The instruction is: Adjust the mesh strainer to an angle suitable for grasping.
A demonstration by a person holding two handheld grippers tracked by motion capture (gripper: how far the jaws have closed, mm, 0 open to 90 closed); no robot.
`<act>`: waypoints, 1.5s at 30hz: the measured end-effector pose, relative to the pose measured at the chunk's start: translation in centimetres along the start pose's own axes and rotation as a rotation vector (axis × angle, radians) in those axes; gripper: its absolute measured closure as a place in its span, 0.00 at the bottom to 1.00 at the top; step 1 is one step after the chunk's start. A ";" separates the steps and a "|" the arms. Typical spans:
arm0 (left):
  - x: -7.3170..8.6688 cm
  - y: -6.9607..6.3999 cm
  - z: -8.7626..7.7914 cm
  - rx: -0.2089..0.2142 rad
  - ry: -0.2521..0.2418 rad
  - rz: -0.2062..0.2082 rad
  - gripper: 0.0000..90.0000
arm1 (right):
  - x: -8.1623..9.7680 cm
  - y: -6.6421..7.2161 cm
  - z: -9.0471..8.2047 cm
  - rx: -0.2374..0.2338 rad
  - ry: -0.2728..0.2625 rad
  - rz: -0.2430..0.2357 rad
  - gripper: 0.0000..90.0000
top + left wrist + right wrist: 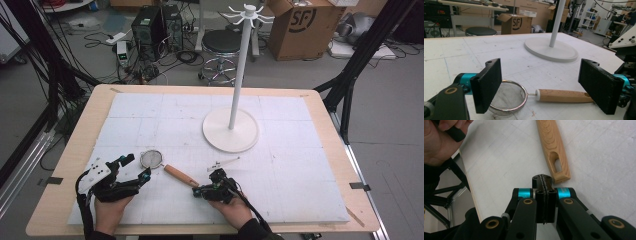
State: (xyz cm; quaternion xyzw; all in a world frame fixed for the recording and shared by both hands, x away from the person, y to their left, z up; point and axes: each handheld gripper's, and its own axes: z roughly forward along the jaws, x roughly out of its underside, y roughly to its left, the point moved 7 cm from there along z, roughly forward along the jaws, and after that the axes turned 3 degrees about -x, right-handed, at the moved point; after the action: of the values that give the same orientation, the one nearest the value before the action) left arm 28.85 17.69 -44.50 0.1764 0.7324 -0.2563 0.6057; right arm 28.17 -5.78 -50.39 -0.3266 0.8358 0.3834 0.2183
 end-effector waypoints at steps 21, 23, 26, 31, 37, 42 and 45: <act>0.1 -0.2 0.1 0.000 0.005 0.008 0.22 | -1.1 -2.2 -0.5 0.033 -0.046 0.070 1.00; 0.0 -0.2 0.1 -0.001 0.004 0.009 0.22 | -1.3 -2.6 -0.6 0.041 -0.056 0.078 1.00; 0.1 -0.2 0.1 -0.002 0.008 0.010 0.22 | -1.7 -3.1 -0.6 0.051 -0.071 0.096 1.00; 0.1 -0.1 0.1 -0.003 0.005 0.007 0.22 | -2.5 -4.1 -0.5 0.068 -0.084 0.113 1.00; 0.1 -0.1 0.1 -0.004 0.008 0.005 0.22 | -3.4 -5.2 -0.5 0.090 -0.109 0.144 1.00; 0.1 -0.2 0.1 -0.004 0.007 0.006 0.22 | -4.1 -5.7 -0.3 0.104 -0.109 0.146 1.00; 0.1 -0.1 0.1 -0.004 0.007 0.005 0.22 | -4.6 -6.2 -0.1 0.109 -0.116 0.161 1.00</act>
State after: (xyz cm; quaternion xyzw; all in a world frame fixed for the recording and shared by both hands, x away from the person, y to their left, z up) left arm 28.86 17.52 -44.56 0.1779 0.7346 -0.2527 0.6040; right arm 35.77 -7.16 -50.58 -0.2231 0.8649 0.3723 0.2523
